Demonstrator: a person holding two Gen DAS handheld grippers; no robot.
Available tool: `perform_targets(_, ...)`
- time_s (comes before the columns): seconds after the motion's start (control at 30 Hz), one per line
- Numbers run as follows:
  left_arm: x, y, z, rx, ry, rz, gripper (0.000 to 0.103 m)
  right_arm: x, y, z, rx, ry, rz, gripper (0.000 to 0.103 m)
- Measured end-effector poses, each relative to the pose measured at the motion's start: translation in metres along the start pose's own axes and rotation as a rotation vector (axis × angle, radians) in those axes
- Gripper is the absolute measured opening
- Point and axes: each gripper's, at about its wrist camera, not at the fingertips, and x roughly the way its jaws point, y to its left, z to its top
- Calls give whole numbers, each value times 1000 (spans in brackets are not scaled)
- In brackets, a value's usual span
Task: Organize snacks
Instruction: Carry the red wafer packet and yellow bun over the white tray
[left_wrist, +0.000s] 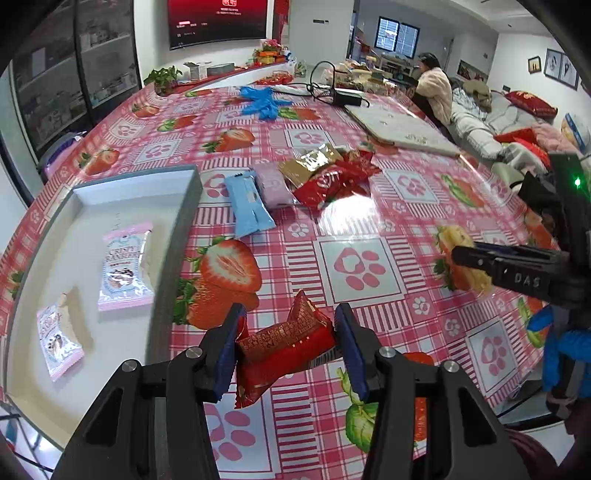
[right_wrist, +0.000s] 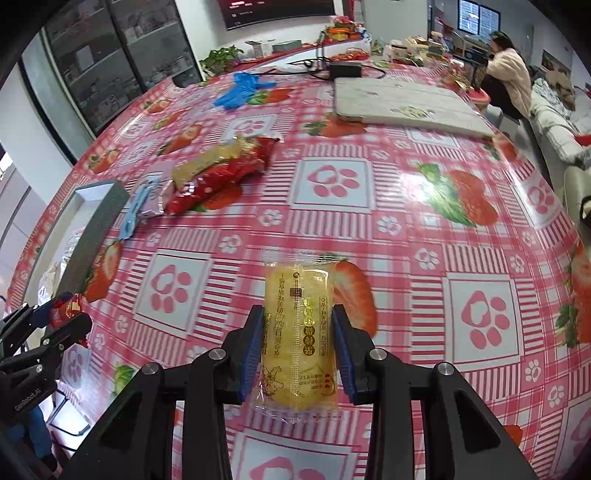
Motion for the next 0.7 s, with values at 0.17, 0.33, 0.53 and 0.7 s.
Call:
perform_targets(0.17, -17, 13, 2, -31, -41, -6, 54, 0, 20, 5, -25, 1, 25, 38)
perform_targets(0.33, -28, 29, 0, -81, -60, -13, 54, -2, 40, 8, -40, -4, 52, 38)
perform_targets(0.53, -37, 48, -1, -120, -72, 6, 54, 0, 78, 18, -95, -7, 89, 38)
perform_targets(0.7, -46, 68, 4, -143, -90, 35, 54, 1, 111, 28, -134, -9, 134, 38)
